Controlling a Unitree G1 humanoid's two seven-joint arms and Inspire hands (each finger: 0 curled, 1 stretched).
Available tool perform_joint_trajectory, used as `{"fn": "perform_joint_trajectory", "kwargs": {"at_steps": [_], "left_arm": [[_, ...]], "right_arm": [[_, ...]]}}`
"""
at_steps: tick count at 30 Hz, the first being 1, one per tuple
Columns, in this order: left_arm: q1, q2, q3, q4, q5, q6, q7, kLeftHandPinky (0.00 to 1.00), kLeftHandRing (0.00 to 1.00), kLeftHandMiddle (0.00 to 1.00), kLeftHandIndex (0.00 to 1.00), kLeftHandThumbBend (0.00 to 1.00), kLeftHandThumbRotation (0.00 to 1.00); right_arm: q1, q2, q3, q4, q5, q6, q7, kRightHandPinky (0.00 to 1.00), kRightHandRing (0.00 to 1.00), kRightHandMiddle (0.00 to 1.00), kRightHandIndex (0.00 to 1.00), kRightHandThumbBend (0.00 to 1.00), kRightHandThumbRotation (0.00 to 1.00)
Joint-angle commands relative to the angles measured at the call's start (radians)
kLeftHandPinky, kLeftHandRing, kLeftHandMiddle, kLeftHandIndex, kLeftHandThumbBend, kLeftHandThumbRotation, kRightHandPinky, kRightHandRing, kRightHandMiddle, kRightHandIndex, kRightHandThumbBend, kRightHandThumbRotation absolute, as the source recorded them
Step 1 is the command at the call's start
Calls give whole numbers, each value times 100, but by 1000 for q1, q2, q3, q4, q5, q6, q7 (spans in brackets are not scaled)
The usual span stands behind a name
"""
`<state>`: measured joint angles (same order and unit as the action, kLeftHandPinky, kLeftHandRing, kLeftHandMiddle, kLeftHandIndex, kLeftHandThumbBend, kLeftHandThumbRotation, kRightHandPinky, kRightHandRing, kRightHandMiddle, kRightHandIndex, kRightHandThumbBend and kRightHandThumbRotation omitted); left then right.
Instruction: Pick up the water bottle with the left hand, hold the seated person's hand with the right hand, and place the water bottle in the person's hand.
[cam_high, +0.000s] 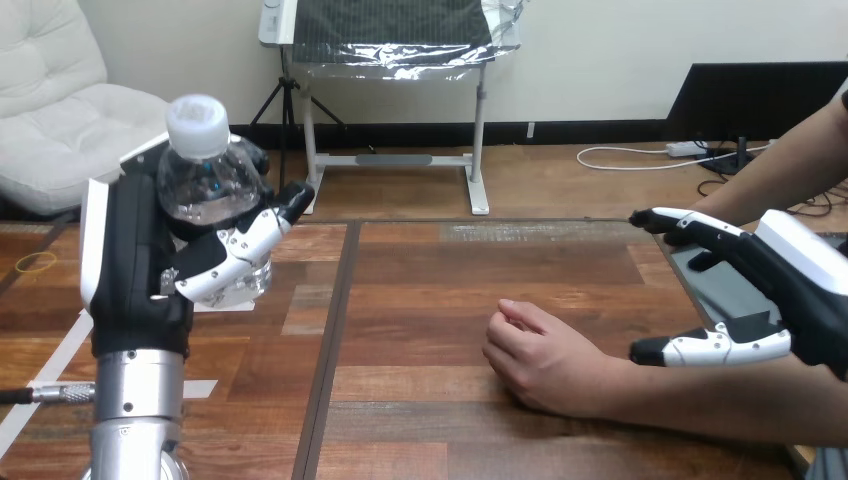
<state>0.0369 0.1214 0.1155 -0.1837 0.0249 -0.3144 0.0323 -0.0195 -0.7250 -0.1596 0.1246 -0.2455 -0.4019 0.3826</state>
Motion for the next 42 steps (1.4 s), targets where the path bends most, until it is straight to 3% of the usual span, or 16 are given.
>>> {"fn": "perform_joint_trajectory", "kwargs": {"at_steps": [1,7,12,25,34,42], "left_arm": [[-48,-4,-3,-78,-29,-2,-12,24,30,35,40,55,0],[-46,-9,-3,-96,-45,-8,-20,23,29,35,40,54,0],[-49,-6,1,-101,-37,-33,-21,23,29,35,40,54,0],[-50,-12,8,-120,-62,-34,-25,22,29,35,40,55,0],[-50,-6,14,-120,-67,-47,-32,23,29,35,40,53,0],[-49,-12,16,-125,-90,-43,-41,22,29,35,40,53,0]], "right_arm": [[-68,-38,29,25,-15,-16,19,82,88,90,88,100,46],[-78,-54,49,38,-31,10,45,86,89,90,88,100,44],[-96,-64,76,75,-58,2,58,88,89,90,88,100,43],[-133,-67,136,164,-92,12,82,91,90,90,88,100,41],[-149,-62,175,193,-125,36,95,91,90,90,89,100,42],[-163,-59,201,222,-145,27,98,90,90,91,90,100,48]]}}
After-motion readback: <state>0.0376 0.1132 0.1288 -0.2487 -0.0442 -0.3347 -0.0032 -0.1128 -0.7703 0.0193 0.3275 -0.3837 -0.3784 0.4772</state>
